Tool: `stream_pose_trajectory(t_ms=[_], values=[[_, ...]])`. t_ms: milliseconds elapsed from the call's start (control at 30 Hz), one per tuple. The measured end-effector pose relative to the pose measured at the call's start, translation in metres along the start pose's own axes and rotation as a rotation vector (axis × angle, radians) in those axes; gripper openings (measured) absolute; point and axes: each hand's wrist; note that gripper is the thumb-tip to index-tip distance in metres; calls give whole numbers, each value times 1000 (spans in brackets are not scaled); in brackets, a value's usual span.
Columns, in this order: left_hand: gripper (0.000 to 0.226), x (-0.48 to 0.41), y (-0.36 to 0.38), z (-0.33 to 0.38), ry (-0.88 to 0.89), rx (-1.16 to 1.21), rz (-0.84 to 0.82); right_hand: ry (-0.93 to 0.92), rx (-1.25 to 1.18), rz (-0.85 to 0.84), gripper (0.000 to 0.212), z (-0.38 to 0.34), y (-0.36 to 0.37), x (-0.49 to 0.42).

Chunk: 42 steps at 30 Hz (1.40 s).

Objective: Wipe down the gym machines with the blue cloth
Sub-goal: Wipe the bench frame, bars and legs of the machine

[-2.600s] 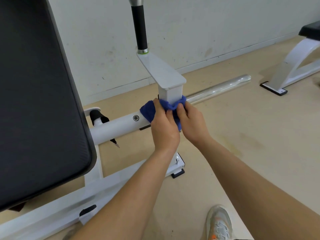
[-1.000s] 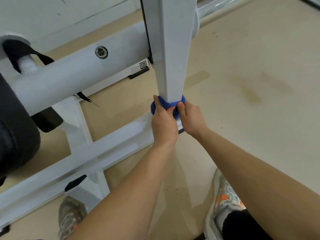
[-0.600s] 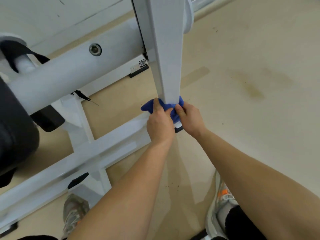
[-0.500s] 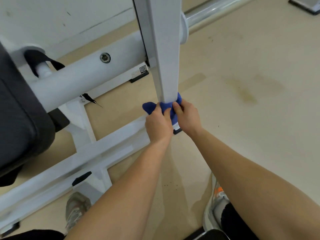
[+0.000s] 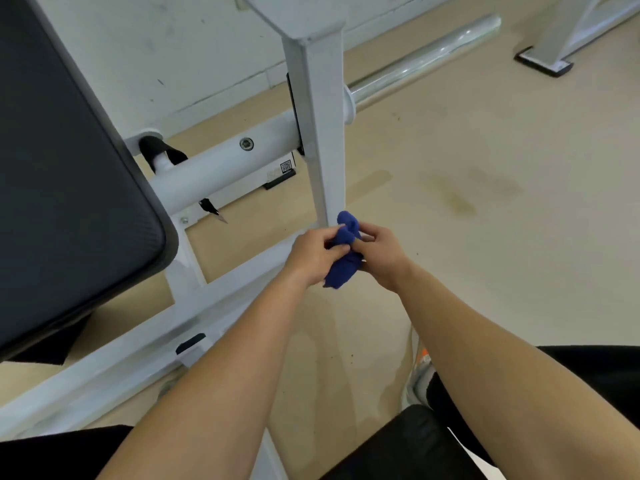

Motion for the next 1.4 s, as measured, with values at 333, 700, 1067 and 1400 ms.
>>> stream_pose_trajectory(t_ms=[333,700,1067,1400], values=[[35,-15,-41,-26,-57,-287,172,-393,225,374,28,-40,39,-36],[29,-60,-52,-76,-75,-347,161,-232,340,333,37,71,27,-127],[29,-50,-47,-60,8,-234,311,-256,423,323,26,23,23,-104],[26,-38,-39,-55,18,-298,205,-360,351,284,41,-2,26,-86]])
Point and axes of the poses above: each hand's wrist, its own x-axis away from the middle knuckle, its own y-axis out of the palm, z = x × y, and after that the axes turned 10 degrees about y, right-handed
